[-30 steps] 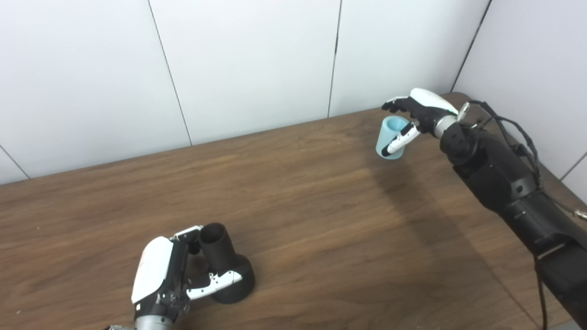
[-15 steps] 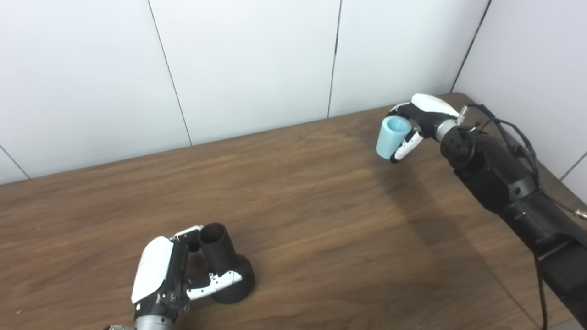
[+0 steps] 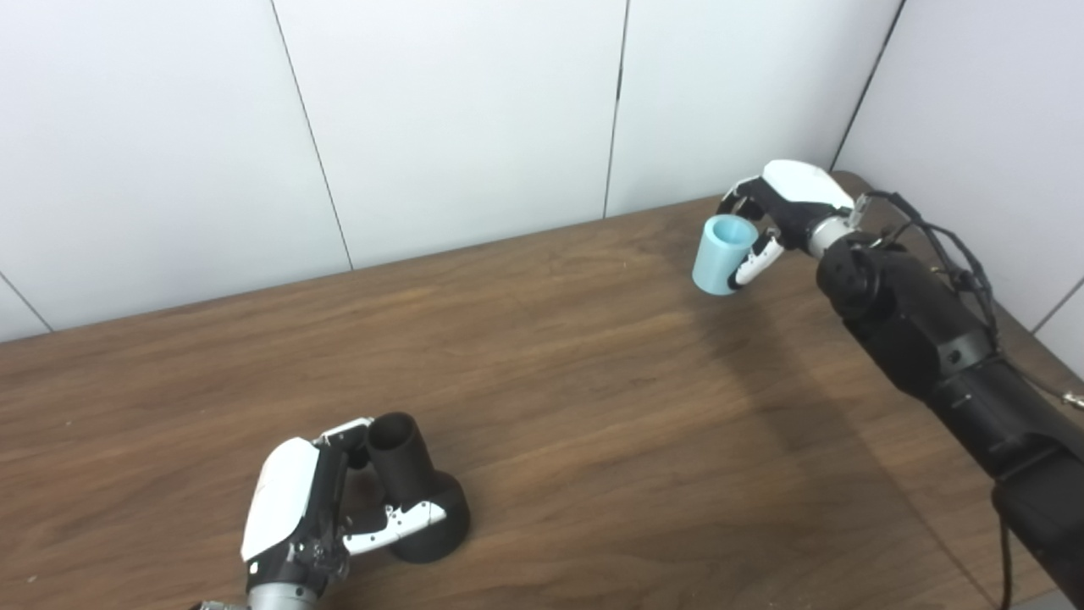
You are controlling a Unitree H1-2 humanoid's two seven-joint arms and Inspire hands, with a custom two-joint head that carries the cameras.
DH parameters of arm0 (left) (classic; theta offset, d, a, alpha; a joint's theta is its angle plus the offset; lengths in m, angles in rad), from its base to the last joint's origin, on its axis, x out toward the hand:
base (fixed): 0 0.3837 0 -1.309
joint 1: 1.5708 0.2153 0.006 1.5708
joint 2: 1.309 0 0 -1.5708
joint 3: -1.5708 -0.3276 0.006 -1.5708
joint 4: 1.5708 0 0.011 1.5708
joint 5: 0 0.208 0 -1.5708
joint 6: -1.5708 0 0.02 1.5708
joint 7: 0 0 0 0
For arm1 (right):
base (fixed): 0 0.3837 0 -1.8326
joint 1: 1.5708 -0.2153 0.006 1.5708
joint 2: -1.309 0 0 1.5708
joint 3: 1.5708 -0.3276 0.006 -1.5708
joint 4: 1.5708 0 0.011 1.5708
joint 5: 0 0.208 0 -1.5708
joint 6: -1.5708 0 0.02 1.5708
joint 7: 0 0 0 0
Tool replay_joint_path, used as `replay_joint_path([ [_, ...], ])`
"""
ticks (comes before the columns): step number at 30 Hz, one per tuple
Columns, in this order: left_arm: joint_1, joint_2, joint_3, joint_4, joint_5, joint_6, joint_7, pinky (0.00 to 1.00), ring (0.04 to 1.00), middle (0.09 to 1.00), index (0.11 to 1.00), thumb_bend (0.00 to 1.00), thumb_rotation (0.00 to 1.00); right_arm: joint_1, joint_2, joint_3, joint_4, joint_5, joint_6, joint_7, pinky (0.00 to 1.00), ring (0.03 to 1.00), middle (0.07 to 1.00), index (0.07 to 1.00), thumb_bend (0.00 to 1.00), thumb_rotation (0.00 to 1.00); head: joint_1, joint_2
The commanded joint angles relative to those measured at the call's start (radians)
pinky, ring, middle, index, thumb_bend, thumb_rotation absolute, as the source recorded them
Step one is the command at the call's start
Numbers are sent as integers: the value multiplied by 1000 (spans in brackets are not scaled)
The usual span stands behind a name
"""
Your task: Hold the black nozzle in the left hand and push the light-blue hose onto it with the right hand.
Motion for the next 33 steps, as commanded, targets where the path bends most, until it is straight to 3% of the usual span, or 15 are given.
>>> replay_joint_path([
  [1, 13, 20, -5, 6, 18, 19, -34, 616, 597, 406, 505, 520, 0, -48, -30, -21, -22, -12, -21, -33, 744, 687, 622, 652, 804, 80, 0, 0],
  [8, 14, 24, -10, 9, 29, 18, -33, 654, 621, 428, 508, 522, 0, -51, -30, -22, -12, -8, -31, -23, 692, 674, 633, 656, 824, 91, 3, 7],
  [14, 15, 22, -14, 8, 40, 19, -22, 709, 624, 435, 512, 522, 0, -48, -40, -13, -18, -9, -27, 15, 704, 736, 683, 693, 869, 170, 12, 9],
  [19, 13, 21, -17, 10, 50, 14, -18, 726, 612, 422, 516, 520, 0, -47, -40, -14, -2, -13, -39, 3, 756, 746, 674, 667, 852, 135, 15, 10],
  [22, 14, 22, -18, 14, 51, 6, -13, 724, 610, 421, 518, 520, 0, -46, -42, -14, 9, -18, -56, -17, 712, 710, 649, 635, 839, 109, 13, 10],
  [23, 16, 22, -19, 14, 51, 6, -13, 719, 610, 421, 517, 520, 0, -46, -41, -15, 13, -18, -66, -26, 702, 698, 636, 566, 685, 123, 14, 11],
  [24, 17, 21, -19, 14, 51, 6, -13, 714, 610, 420, 517, 520, 0, -44, -40, -18, 16, -18, -78, -38, 661, 662, 615, 530, 606, 129, 15, 11],
  [25, 18, 19, -18, 15, 50, 6, -12, 708, 610, 419, 517, 520, 0, -43, -37, -23, 20, -16, -87, -52, 600, 604, 548, 501, 561, 53, 15, 11],
  [29, 23, 12, -16, 13, 44, 10, -14, 704, 616, 423, 515, 521, 0, -41, -30, -28, 20, -29, -89, -83, 341, 410, 455, 511, 531, 3, 18, 13],
  [30, 23, 10, -16, 12, 45, 12, -14, 705, 618, 426, 514, 521, 0, -41, -29, -27, 23, -33, -90, -89, 250, 314, 462, 499, 532, 1, 21, 14],
  [33, 24, 7, -16, 12, 46, 14, -15, 706, 613, 411, 511, 520, 0, -45, -28, -23, 25, -42, -92, -92, 167, 229, 469, 488, 533, 0, 27, 15],
])
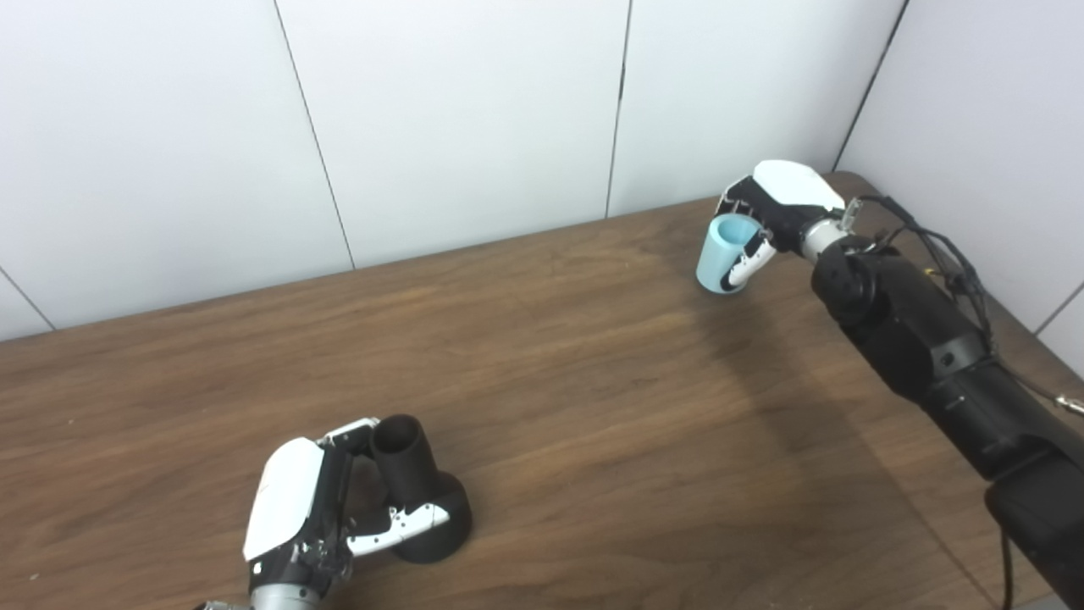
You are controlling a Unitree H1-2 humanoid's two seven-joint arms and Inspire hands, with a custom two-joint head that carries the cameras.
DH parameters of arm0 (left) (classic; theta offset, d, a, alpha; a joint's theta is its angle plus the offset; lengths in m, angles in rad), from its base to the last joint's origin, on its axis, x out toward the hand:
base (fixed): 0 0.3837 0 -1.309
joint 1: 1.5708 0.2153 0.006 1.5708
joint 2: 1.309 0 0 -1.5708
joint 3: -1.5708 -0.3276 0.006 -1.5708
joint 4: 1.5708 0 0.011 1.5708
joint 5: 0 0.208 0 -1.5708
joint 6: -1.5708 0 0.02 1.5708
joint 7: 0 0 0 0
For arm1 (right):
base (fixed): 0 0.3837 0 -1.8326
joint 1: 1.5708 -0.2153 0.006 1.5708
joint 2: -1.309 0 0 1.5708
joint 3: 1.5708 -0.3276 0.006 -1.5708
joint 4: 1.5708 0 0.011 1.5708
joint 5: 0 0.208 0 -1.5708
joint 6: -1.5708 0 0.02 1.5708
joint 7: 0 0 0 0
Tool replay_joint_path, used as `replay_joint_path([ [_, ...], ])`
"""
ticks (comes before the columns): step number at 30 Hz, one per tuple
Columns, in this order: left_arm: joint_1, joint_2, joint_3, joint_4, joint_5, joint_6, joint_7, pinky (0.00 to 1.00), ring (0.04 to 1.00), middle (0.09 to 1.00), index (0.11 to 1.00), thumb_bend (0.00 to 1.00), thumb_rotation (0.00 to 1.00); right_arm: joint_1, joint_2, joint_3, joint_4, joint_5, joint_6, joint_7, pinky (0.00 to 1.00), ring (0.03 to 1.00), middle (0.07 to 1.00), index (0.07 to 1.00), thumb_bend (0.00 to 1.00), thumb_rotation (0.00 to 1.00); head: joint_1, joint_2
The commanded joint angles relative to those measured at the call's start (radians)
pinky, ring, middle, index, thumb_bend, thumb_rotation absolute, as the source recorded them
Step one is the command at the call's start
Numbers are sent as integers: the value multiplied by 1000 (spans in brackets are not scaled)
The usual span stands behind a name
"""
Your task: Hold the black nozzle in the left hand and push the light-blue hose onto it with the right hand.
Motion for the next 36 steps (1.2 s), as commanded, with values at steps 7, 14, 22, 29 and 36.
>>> replay_joint_path([
  [7, 25, 4, -4, 13, 20, 22, -21, 716, 626, 426, 509, 522, 0, -38, -20, -28, -44, -13, -18, -45, 77, 135, 243, 487, 525, 122, 19, 4],
  [14, 31, -8, -23, -2, 45, 33, -29, 670, 606, 420, 506, 522, 0, 9, -31, -53, -229, -17, -13, -16, 52, 108, 218, 486, 524, 128, 166, 35],
  [22, 18, -38, -61, 12, 103, 50, -23, 693, 641, 491, 485, 525, 0, 100, -18, -83, -598, 1, 67, 165, 76, 138, 255, 486, 524, 129, 353, 51],
  [29, 11, -59, -83, 22, 153, 46, -21, 704, 639, 481, 494, 525, 0, 151, 47, -67, -824, 18, 101, 284, 264, 305, 411, 521, 525, 8, 428, 56],
  [36, 18, -65, -85, 20, 171, 35, -11, 695, 643, 484, 493, 524, 0, 163, 134, -25, -964, 0, 118, 385, 292, 349, 428, 515, 529, 2, 428, 67],
])
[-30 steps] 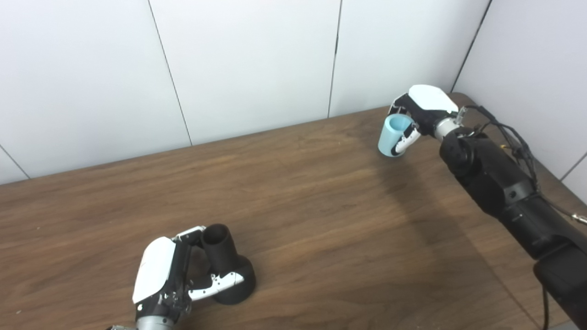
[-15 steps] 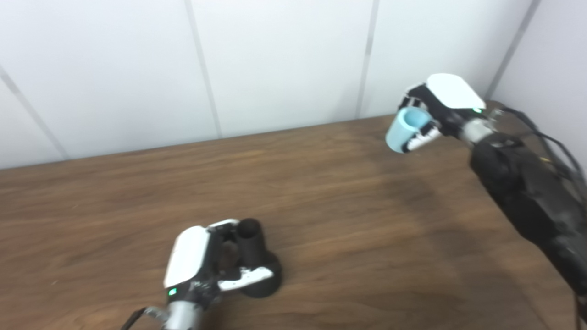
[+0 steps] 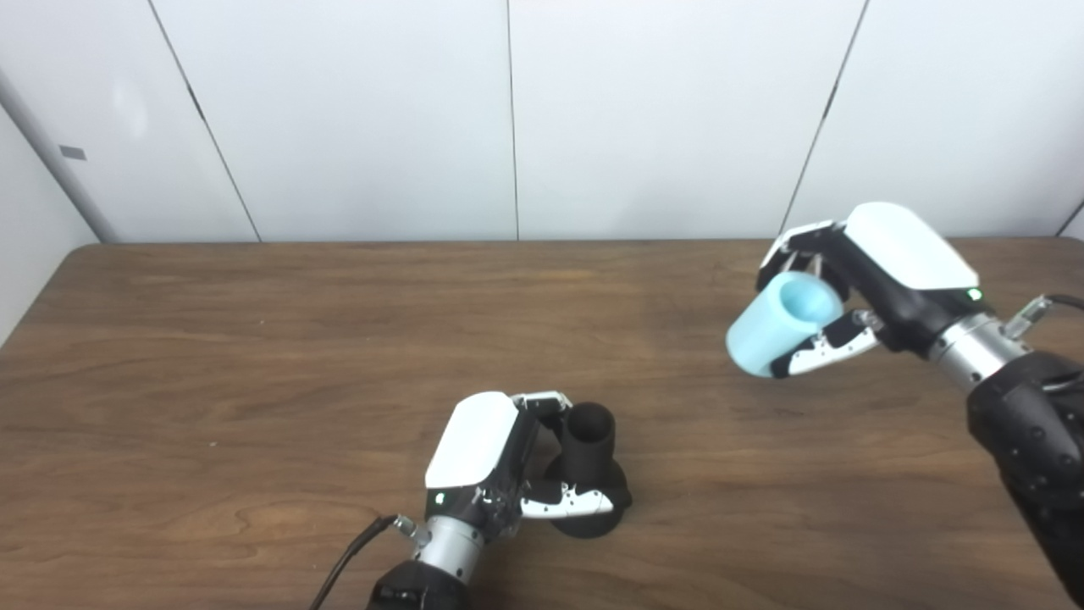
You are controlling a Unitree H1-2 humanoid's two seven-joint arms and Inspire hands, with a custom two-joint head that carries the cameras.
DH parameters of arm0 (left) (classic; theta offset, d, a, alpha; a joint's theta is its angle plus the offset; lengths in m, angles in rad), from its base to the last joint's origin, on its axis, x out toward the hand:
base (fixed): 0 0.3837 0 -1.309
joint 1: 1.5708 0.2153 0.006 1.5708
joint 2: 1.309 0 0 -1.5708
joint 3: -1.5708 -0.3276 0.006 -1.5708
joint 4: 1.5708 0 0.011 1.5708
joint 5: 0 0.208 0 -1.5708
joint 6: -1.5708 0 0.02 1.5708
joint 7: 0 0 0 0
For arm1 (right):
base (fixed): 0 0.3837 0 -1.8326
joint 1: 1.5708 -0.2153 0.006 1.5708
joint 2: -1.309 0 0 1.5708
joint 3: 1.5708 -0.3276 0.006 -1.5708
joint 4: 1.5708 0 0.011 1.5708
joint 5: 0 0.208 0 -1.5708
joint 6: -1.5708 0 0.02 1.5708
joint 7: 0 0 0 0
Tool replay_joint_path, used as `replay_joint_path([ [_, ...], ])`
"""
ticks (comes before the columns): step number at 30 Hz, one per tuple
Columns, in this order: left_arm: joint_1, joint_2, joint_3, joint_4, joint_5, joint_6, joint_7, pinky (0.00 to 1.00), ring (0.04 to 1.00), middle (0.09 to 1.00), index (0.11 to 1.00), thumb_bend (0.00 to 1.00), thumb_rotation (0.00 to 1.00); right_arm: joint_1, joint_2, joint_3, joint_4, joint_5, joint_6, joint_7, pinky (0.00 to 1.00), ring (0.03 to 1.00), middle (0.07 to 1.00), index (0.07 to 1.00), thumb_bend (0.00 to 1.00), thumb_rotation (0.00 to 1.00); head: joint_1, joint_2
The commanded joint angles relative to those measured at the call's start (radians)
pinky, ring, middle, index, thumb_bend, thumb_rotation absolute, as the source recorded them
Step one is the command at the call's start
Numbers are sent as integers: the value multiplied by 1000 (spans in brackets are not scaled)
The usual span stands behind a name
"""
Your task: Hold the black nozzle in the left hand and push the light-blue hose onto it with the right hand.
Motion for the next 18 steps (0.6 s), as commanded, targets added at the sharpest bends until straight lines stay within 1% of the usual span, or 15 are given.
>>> replay_joint_path([
  [1, 10, 5, -5, 17, 20, 15, -15, 695, 640, 484, 493, 524, 0, -24, 4, -4, -59, -6, 8, 21, 300, 354, 427, 516, 528, 2, -1, 6],
  [5, 14, 4, -5, 10, 30, 18, -18, 689, 633, 479, 495, 524, 0, -13, 55, 2, -119, 12, 11, 60, 293, 355, 422, 517, 527, 1, -7, 18],
  [7, 15, 3, -4, 8, 32, 20, -20, 684, 631, 475, 498, 524, 0, -7, 74, 7, -140, 18, -4, 68, 301, 369, 426, 515, 528, 1, -11, 22],
  [11, 15, 5, -2, 7, 29, 17, -22, 692, 634, 477, 497, 524, 0, 5, 118, 17, -184, 19, 7, 96, 300, 378, 429, 516, 528, 1, -21, 31],
  [15, 13, 3, -1, 3, 29, 24, -31, 701, 639, 474, 500, 524, 0, 10, 153, 27, -210, 13, 2, 110, 304, 377, 430, 515, 529, 1, -23, 37],
  [18, 13, 2, -1, 1, 30, 27, -35, 710, 640, 472, 501, 524, 0, 12, 170, 24, -214, 21, -7, 111, 326, 399, 436, 516, 529, 1, -23, 37],
])
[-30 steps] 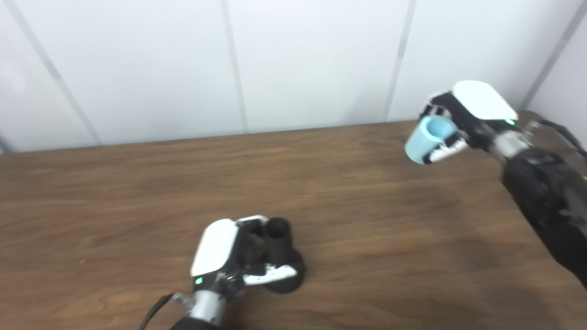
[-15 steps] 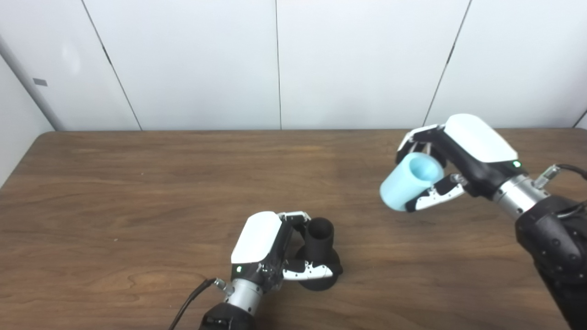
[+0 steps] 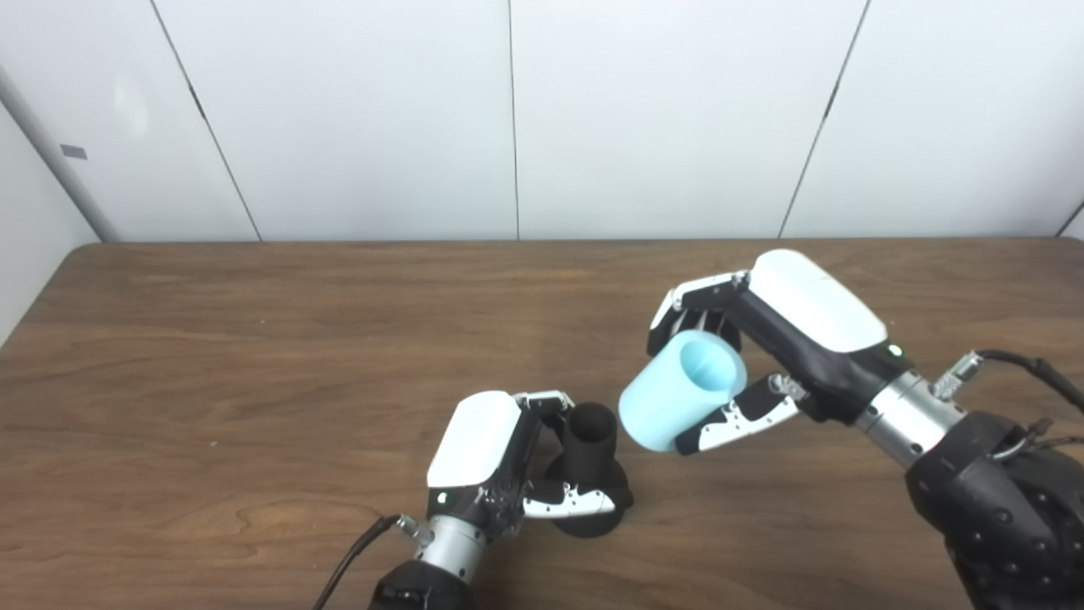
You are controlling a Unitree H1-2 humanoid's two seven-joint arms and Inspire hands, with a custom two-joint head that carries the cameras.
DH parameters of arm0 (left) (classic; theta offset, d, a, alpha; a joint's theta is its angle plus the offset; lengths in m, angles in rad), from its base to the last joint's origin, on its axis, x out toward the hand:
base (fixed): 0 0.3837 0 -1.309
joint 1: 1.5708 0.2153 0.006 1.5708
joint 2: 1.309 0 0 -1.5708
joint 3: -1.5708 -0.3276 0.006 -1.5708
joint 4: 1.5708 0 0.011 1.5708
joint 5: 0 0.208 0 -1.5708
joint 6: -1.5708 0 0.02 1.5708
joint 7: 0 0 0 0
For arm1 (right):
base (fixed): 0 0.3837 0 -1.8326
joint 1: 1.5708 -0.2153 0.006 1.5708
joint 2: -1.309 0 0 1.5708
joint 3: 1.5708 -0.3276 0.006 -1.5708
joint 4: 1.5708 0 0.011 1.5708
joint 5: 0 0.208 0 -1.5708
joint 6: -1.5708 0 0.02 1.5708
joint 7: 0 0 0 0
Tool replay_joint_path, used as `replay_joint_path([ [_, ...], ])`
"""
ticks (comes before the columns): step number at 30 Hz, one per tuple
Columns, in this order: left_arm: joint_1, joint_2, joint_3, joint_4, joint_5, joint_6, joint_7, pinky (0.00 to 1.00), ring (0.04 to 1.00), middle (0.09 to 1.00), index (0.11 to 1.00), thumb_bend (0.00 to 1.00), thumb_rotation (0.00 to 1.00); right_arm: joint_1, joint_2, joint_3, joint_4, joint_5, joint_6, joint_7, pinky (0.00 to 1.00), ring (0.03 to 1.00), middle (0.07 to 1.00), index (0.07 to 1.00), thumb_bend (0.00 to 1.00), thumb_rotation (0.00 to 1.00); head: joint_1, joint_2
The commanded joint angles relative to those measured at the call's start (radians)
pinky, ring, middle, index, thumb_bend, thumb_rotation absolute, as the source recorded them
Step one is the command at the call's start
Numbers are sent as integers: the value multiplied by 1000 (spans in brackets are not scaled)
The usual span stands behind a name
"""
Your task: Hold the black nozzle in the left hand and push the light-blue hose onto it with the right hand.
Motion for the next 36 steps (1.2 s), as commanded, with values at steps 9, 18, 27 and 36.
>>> replay_joint_path([
  [9, 7, 2, -4, 1, 20, 33, -43, 710, 641, 477, 496, 525, 0, -30, 24, -18, -59, 2, -7, 8, 358, 437, 447, 511, 530, 0, 2, 14],
  [18, 4, -5, -11, -5, 33, 37, -52, 697, 637, 482, 492, 525, 0, -12, 57, -23, -25, 5, -58, -38, 387, 453, 443, 514, 529, 0, 5, 20],
  [27, 4, -17, -24, -21, 46, 52, -56, 676, 632, 473, 499, 525, 0, -4, 60, -26, -2, -3, -70, -37, 370, 448, 444, 512, 530, 0, 9, 26],
  [36, 5, -35, -28, -27, 55, 61, -70, 693, 643, 481, 492, 525, 0, 2, 49, -30, 14, -8, -94, -36, 378, 457, 447, 513, 530, 0, 8, 29],
])
